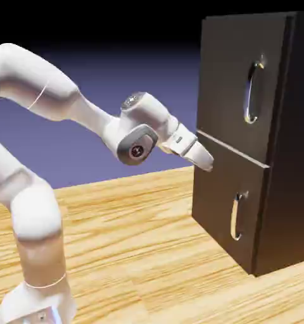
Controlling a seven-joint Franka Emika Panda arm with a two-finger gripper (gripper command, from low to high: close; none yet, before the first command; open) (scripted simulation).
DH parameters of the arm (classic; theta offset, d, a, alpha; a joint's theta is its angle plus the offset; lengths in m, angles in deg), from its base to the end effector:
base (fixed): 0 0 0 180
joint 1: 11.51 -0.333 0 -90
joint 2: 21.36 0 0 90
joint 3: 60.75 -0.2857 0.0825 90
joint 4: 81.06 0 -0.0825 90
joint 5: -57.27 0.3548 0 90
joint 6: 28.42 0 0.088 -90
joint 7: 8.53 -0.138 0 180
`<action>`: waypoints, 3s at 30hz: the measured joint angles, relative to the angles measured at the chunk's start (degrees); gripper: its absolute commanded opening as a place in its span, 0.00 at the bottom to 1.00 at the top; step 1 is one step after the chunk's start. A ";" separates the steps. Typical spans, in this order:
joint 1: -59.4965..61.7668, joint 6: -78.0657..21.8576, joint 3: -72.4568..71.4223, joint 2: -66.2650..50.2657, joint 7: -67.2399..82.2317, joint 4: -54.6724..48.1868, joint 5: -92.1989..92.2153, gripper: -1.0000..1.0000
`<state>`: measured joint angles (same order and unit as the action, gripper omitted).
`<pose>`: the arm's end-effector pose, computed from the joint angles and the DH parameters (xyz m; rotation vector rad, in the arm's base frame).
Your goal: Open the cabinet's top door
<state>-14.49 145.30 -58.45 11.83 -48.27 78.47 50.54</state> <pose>0.4080 0.0136 0.4444 -2.5637 0.7562 -1.1180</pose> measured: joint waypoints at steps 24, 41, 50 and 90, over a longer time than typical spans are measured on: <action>-20.45 -2.50 20.39 4.69 24.16 -13.10 -59.81 0.50; -34.93 -4.27 34.84 8.01 41.28 -22.39 -102.18 0.50; -42.60 -5.21 42.49 9.77 50.34 -27.30 -124.61 0.50; -17.34 -5.03 20.95 -5.08 25.28 -33.54 -153.14 0.00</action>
<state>-31.83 140.27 -37.51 6.75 -22.99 44.93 -102.59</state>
